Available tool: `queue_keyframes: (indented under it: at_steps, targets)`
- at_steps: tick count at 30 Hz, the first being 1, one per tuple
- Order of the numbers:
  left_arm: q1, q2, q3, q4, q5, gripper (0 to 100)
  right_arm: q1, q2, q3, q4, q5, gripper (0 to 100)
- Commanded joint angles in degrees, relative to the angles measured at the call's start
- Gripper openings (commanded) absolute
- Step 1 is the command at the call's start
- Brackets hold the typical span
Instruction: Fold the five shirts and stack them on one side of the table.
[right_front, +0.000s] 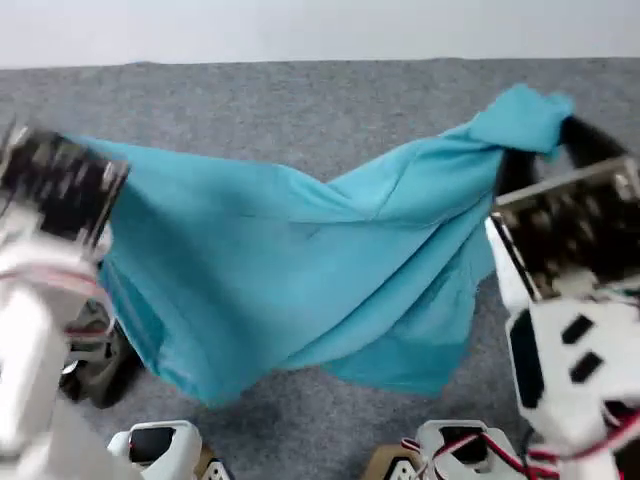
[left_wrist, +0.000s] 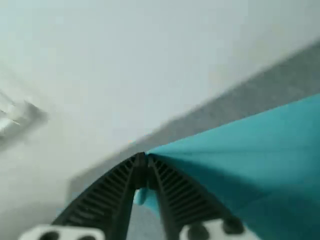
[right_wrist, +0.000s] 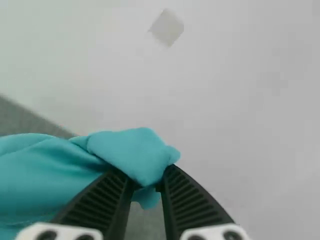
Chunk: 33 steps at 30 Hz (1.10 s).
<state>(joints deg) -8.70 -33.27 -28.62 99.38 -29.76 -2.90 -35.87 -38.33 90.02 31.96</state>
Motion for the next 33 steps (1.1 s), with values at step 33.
queue_keyframes:
  at_steps: [33]
  targets:
    - [-0.18, 48.7, 19.03, -43.78, 1.76, 2, -0.4, 44.7, 45.1, -82.51, -5.89, 2.4]
